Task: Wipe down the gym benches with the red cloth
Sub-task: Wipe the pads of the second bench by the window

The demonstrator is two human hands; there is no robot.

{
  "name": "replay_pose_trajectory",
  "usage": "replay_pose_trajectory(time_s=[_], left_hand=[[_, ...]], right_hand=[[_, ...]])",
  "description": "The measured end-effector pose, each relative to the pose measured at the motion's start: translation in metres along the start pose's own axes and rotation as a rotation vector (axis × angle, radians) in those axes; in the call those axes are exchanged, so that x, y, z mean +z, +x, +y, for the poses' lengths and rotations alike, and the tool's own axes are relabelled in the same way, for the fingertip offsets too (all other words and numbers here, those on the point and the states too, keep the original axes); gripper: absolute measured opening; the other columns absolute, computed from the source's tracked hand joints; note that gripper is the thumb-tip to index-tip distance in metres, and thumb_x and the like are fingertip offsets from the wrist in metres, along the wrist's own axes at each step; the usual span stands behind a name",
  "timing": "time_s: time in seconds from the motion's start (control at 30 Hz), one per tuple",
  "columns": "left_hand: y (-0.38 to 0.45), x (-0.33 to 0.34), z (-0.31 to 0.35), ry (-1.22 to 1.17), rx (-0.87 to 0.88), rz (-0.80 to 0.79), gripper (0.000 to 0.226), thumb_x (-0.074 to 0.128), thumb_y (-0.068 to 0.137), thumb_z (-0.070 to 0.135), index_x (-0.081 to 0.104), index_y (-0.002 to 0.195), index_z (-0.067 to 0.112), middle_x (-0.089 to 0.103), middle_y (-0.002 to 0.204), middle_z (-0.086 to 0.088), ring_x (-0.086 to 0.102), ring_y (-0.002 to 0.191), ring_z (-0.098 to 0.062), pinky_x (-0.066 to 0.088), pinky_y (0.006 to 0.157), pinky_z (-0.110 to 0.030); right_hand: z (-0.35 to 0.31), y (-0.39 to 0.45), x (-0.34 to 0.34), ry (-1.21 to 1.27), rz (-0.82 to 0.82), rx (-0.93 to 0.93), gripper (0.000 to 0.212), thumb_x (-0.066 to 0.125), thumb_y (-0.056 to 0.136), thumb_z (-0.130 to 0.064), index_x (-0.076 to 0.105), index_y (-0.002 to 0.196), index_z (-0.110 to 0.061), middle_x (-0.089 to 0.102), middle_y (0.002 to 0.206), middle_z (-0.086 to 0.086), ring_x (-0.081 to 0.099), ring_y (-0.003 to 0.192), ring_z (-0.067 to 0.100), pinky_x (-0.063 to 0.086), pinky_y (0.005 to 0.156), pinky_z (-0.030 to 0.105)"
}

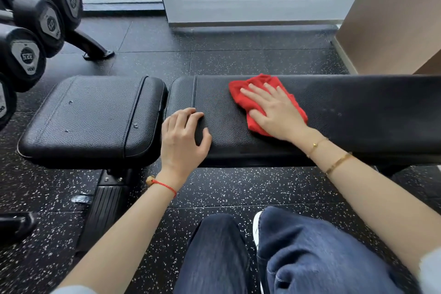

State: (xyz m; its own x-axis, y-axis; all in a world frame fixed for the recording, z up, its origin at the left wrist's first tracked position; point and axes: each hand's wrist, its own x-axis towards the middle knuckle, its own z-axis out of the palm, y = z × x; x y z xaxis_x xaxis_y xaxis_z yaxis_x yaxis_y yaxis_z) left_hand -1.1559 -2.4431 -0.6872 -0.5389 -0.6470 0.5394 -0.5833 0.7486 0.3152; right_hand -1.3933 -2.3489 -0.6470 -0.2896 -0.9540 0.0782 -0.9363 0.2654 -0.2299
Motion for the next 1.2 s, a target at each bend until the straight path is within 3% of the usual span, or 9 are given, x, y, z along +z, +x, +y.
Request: replay_pose_trajectory(time_s=[0.13,0.3,0.47,0.63,0.77,0.83,1.07,1.2], left_hand=[[-0.002,0.000,-0.001,0.006,-0.001,0.004,0.034,0.059,0.089,0.030,0.067,0.116,0.011,0.063,0.121,-0.006,0.057,0.117,-0.028,0.040,0.106,-0.043],[-0.002,0.001,-0.003,0.009,0.005,0.024,0.034,0.059,0.087,0.028,0.068,0.116,0.012,0.064,0.121,-0.006,0.057,0.116,-0.028,0.041,0.105,-0.043],[-0.002,0.000,-0.004,0.000,0.005,0.026,0.034,0.058,0.087,0.027,0.067,0.116,0.013,0.064,0.122,-0.005,0.057,0.117,-0.027,0.041,0.106,-0.043],[0.001,0.001,-0.001,-0.005,0.007,0.021,0.033,0.056,0.089,0.026,0.067,0.116,0.012,0.064,0.122,-0.005,0.057,0.117,-0.027,0.041,0.105,-0.043],[-0.001,0.000,0.001,-0.003,-0.002,0.002,0.033,0.057,0.088,0.025,0.067,0.116,0.011,0.064,0.121,-0.006,0.058,0.116,-0.028,0.041,0.105,-0.043],[-0.001,-0.001,0.000,0.006,-0.007,-0.004,0.033,0.057,0.088,0.026,0.067,0.116,0.011,0.064,0.121,-0.006,0.058,0.116,-0.028,0.041,0.105,-0.043],[0.001,-0.002,0.002,-0.002,-0.023,-0.021,0.033,0.057,0.087,0.025,0.067,0.115,0.011,0.064,0.122,-0.007,0.057,0.117,-0.030,0.041,0.104,-0.045],[-0.001,-0.003,0.002,-0.007,-0.029,-0.034,0.033,0.056,0.088,0.026,0.067,0.115,0.010,0.064,0.121,-0.009,0.056,0.117,-0.031,0.040,0.105,-0.045]], right_hand=[[-0.009,0.047,0.006,-0.028,-0.016,0.181,0.056,0.038,0.098,-0.042,0.025,0.152,-0.040,0.019,0.162,-0.009,0.012,0.150,0.029,0.000,0.123,0.044],[-0.052,0.042,0.013,-0.028,-0.041,-0.021,0.058,0.042,0.097,-0.041,0.024,0.152,-0.039,0.019,0.162,-0.009,0.011,0.151,0.028,0.001,0.123,0.046],[-0.038,-0.008,0.007,0.005,-0.013,-0.136,0.059,0.047,0.096,-0.037,0.027,0.151,-0.039,0.024,0.160,-0.011,0.013,0.151,0.024,0.004,0.123,0.045],[0.009,-0.019,0.000,-0.016,0.057,0.143,0.056,0.043,0.097,-0.038,0.029,0.151,-0.039,0.023,0.161,-0.010,0.014,0.150,0.025,0.002,0.123,0.043],[0.006,0.003,0.002,-0.014,0.079,0.355,0.056,0.038,0.097,-0.041,0.027,0.151,-0.039,0.020,0.162,-0.008,0.011,0.150,0.029,-0.001,0.123,0.045],[-0.011,0.010,0.004,-0.005,0.045,0.307,0.057,0.038,0.097,-0.041,0.025,0.152,-0.040,0.018,0.163,-0.008,0.010,0.151,0.031,-0.002,0.123,0.046],[-0.035,-0.046,0.007,-0.005,-0.009,-0.115,0.060,0.047,0.095,-0.039,0.027,0.151,-0.040,0.022,0.161,-0.012,0.013,0.151,0.027,0.001,0.123,0.043],[0.002,-0.073,-0.004,0.011,0.036,0.028,0.058,0.049,0.096,-0.035,0.030,0.150,-0.039,0.025,0.160,-0.011,0.016,0.150,0.026,0.003,0.123,0.043]])
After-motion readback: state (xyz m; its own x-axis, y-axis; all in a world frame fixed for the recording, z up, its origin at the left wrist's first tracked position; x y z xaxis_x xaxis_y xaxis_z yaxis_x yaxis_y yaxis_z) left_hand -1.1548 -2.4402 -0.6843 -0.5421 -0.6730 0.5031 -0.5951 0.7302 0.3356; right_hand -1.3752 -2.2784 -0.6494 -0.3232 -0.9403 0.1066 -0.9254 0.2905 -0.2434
